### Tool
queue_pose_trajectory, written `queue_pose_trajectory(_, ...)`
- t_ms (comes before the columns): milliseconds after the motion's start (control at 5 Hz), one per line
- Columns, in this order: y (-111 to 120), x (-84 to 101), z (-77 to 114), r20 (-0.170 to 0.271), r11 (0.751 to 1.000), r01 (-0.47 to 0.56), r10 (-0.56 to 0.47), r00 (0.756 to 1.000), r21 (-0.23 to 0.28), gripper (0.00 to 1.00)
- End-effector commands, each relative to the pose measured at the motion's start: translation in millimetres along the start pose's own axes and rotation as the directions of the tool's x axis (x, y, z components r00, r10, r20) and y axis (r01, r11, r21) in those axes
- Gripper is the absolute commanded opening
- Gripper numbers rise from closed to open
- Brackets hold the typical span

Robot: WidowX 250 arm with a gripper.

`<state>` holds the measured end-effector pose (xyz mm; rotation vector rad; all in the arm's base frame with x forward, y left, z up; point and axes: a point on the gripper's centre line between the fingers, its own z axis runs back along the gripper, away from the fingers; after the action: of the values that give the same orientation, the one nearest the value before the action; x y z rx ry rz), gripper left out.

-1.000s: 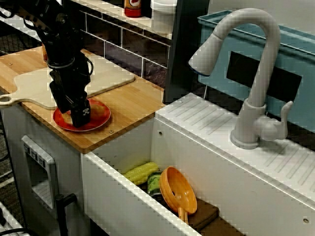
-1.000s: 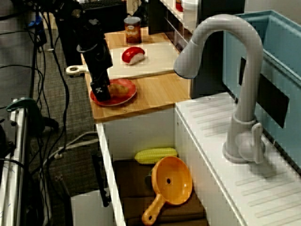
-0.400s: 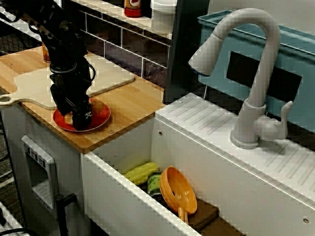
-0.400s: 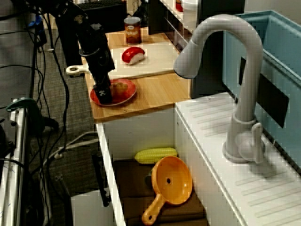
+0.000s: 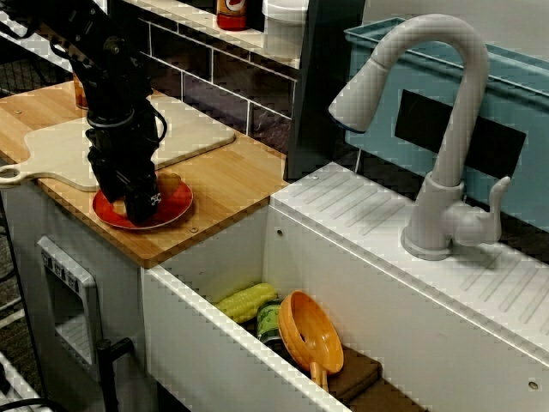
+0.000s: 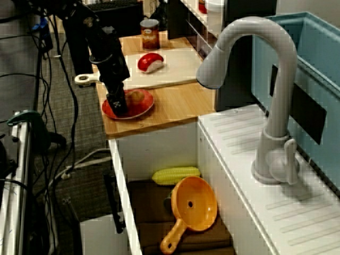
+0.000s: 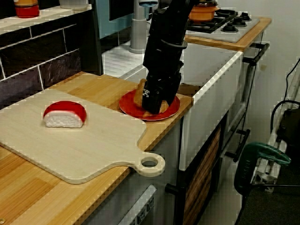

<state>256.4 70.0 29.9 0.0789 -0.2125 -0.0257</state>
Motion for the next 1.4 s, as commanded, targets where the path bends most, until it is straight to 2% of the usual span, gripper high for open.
queue_pose_trajectory(0, 8, 3.9, 9.2, 0.014, 1.000, -0.023, 0.023, 1.000, 0.010, 0.00)
queue_pose_trajectory(400, 14, 9.7, 18.1, 0.016, 0.999, -0.035, 0.035, 0.999, 0.007, 0.00)
queue_pose_trajectory(1200, 20, 8.9, 36.8, 0.027, 0.999, -0.050, 0.050, 0.998, -0.010, 0.00)
